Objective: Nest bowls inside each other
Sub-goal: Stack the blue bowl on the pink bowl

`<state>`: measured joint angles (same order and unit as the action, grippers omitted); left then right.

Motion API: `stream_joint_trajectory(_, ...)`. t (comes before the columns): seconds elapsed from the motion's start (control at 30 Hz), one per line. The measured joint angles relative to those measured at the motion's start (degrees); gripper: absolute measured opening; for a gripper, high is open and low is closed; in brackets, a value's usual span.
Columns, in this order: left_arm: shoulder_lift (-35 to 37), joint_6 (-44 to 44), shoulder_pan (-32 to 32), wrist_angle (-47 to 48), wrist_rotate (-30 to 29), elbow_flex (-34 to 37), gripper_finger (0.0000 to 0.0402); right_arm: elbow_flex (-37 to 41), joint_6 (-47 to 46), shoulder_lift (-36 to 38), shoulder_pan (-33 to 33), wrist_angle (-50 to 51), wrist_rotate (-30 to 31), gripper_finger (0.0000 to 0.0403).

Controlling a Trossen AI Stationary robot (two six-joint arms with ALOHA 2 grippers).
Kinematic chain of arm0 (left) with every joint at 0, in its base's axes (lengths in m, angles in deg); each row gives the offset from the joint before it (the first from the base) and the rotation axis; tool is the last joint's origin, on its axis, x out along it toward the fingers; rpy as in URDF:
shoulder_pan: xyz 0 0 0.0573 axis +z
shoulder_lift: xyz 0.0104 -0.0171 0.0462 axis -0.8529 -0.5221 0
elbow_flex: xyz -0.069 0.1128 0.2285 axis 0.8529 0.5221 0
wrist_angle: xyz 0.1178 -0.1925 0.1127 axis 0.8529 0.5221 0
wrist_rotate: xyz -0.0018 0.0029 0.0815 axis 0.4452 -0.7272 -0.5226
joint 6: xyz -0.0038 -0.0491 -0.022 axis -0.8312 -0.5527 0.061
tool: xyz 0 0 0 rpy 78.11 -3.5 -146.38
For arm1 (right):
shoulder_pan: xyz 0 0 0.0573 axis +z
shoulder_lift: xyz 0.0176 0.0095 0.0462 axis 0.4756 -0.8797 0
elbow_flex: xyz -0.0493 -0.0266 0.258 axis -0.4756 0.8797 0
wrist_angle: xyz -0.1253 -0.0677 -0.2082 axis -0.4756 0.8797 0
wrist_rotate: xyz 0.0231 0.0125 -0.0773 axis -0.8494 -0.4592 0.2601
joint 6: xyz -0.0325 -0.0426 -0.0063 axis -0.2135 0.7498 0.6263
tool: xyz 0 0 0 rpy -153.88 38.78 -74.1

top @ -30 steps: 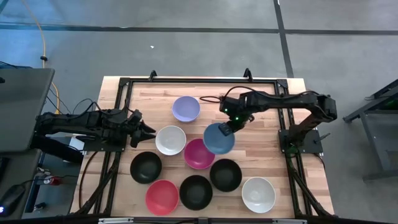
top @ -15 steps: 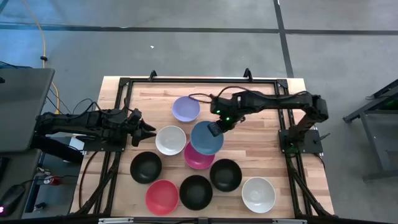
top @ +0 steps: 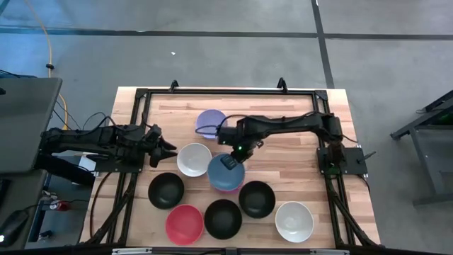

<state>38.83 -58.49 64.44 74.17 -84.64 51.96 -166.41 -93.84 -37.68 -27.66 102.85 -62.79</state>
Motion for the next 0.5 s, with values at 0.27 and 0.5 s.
stream_joint_trajectory(0.27,0.0,0.0,0.0,2.0,0.0,0.0,0.0184,0.0,-1.3,-1.2,1.7,0.5,2.2,0.0002)
stream_joint_trajectory(0.5,0.0,0.4,0.0,2.0,0.8,0.0,0.0184,0.0,-2.6,-1.2,1.6,0.9,4.4,0.0046)
